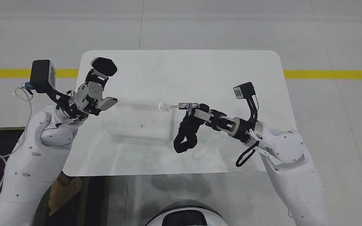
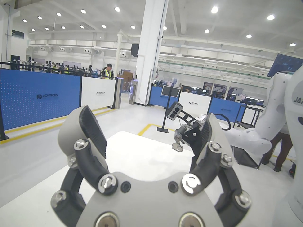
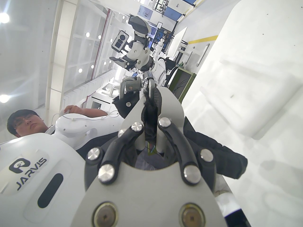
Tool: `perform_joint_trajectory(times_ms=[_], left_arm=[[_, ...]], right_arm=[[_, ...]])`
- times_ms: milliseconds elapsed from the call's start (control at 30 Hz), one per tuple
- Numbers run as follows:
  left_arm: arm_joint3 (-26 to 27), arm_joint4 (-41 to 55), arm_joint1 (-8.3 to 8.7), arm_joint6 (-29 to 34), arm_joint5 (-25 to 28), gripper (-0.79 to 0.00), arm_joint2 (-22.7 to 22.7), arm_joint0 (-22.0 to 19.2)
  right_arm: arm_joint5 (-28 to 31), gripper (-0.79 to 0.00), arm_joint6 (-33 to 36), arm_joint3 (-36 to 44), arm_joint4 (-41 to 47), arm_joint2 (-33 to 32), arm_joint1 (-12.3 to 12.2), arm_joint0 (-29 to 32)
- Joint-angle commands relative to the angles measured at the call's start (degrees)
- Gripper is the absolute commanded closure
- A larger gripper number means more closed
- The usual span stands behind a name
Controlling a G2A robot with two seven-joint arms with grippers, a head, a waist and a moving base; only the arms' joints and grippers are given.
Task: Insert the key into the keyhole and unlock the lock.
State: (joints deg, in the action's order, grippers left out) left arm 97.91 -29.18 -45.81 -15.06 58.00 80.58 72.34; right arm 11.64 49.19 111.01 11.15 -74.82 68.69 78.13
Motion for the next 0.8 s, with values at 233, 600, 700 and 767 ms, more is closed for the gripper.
perform_joint_trajectory(times_ms=[233, 600, 700, 767], left_arm=[[0.68, -0.02, -0.02, 0.64, -0.14, -0.785, -0.03, 0.53], [4.77, 72.85, 4.22, 55.38, -29.8, -0.785, 1.52, -8.36], [1.18, 83.04, 4.67, 68.61, -41.73, -0.785, 2.79, -10.99], [-0.8, 84.31, 4.67, 74.86, -46.26, -0.785, 1.71, -11.79]], right_arm=[[0.11, 0.0, -0.14, 0.4, -0.18, -0.03, 0.0, -0.03], [0.11, 0.0, -0.14, 0.4, -0.18, -0.03, 0.0, -0.03], [0.11, 0.0, -0.14, 0.4, -0.18, -0.03, 0.0, -0.03], [0.11, 0.0, -0.14, 0.4, -0.18, -0.03, 0.0, -0.03]])
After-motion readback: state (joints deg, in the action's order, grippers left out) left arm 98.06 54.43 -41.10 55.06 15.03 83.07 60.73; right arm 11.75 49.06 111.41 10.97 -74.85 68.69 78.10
